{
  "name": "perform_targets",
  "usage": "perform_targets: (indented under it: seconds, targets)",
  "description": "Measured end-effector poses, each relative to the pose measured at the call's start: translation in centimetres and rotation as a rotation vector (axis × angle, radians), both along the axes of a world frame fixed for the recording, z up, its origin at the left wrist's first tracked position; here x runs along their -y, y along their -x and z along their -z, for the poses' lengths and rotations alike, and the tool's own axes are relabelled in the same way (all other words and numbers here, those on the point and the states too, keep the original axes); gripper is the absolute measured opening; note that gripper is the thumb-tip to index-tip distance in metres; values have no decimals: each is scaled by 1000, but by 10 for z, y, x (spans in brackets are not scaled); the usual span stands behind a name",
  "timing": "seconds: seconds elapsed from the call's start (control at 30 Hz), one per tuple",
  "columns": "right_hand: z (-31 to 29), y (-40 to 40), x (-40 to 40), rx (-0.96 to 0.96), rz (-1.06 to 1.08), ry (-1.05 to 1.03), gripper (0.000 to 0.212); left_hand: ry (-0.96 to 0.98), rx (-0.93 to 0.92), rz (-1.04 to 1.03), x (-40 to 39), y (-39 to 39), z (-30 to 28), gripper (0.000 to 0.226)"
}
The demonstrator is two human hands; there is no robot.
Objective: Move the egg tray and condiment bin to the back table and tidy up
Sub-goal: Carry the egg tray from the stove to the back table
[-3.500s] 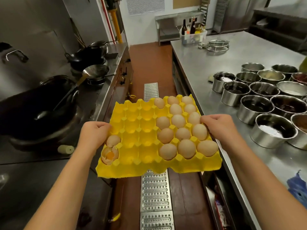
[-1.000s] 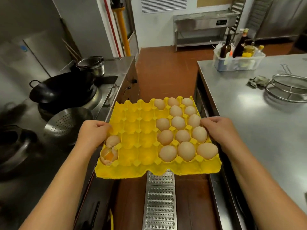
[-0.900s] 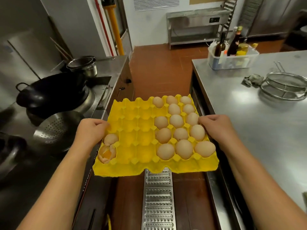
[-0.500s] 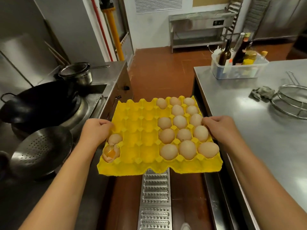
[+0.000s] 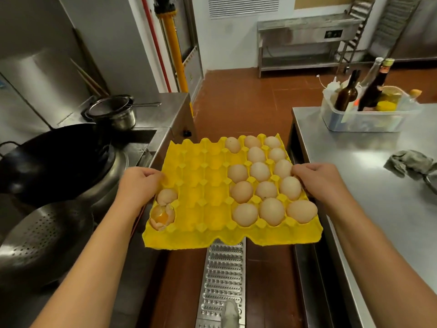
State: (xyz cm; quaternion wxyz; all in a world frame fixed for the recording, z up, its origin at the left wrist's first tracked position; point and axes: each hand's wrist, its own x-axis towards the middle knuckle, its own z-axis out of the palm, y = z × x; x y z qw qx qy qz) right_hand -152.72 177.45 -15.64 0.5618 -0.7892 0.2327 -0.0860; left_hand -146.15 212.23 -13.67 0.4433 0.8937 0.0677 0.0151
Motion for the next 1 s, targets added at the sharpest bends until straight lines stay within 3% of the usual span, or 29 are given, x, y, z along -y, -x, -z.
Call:
perform_targets:
  seconds: [0.07,0.2,0.3,0.57,1.0]
  targets:
    - [2,-22,0,9,-8,1,37,7,12,-10,2,-22,3,23]
    - [2,-72,-1,19,-1,25,29,22,-8,-5,4,-77,5,20]
    - [3,-107,2,12,10,41,34,21,-24,29,10,-118,4,25]
    - [7,-180,36,2,64,7,45,31,-39,72,51,-219,6,13]
    - [-5,-311,107,60,-12,-46,49,30,-11,0,111,-319,-15,19]
